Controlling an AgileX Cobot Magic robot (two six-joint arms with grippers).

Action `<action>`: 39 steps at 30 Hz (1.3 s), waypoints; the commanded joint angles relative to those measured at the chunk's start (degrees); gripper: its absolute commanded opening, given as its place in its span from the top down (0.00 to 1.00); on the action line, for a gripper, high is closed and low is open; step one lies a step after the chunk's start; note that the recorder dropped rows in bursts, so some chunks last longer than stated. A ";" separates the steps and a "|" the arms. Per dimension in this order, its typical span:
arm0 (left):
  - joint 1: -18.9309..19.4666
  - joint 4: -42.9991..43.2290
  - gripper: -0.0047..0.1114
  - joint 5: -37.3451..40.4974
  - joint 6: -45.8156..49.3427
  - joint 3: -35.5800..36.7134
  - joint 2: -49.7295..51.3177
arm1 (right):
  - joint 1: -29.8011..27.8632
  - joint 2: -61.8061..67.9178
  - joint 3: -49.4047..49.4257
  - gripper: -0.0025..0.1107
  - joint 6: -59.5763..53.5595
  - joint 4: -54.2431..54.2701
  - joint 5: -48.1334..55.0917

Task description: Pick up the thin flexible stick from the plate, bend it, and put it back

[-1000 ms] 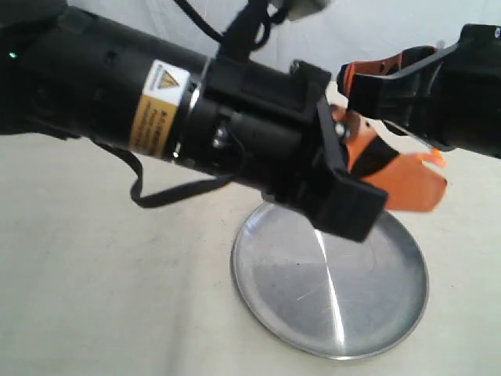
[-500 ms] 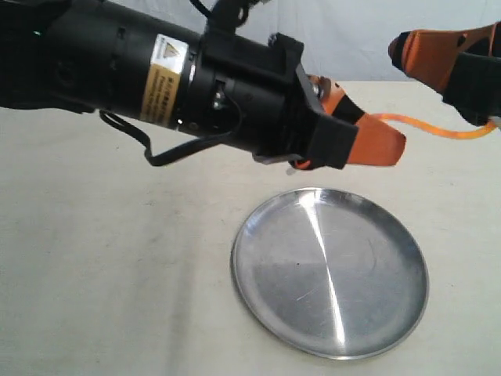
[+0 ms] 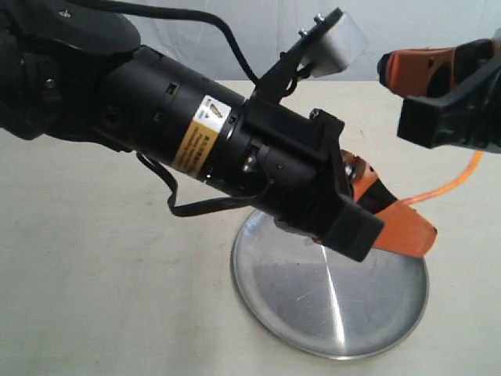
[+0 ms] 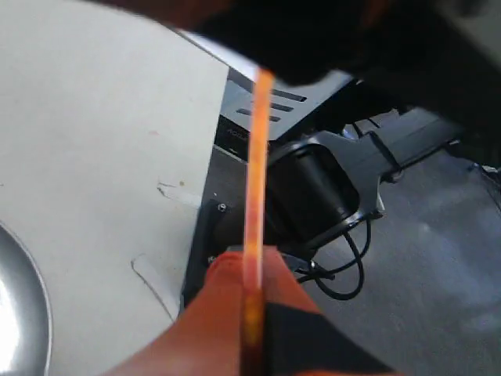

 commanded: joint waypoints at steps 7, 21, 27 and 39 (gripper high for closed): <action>4.64 -1.95 0.96 6.52 -0.17 -0.36 -5.24 | 0.18 1.50 0.26 0.98 0.77 0.26 3.25; 10.18 -1.95 0.96 4.49 -0.17 0.46 -5.02 | 0.18 -7.66 0.26 0.98 8.12 -8.52 6.86; 10.18 -1.95 0.96 4.05 -0.17 5.14 -5.02 | 0.18 -7.66 0.26 0.98 15.87 -15.48 10.33; 10.18 -1.95 0.96 6.30 -0.17 7.42 -5.02 | 0.18 -7.66 0.26 0.98 22.87 -24.30 15.48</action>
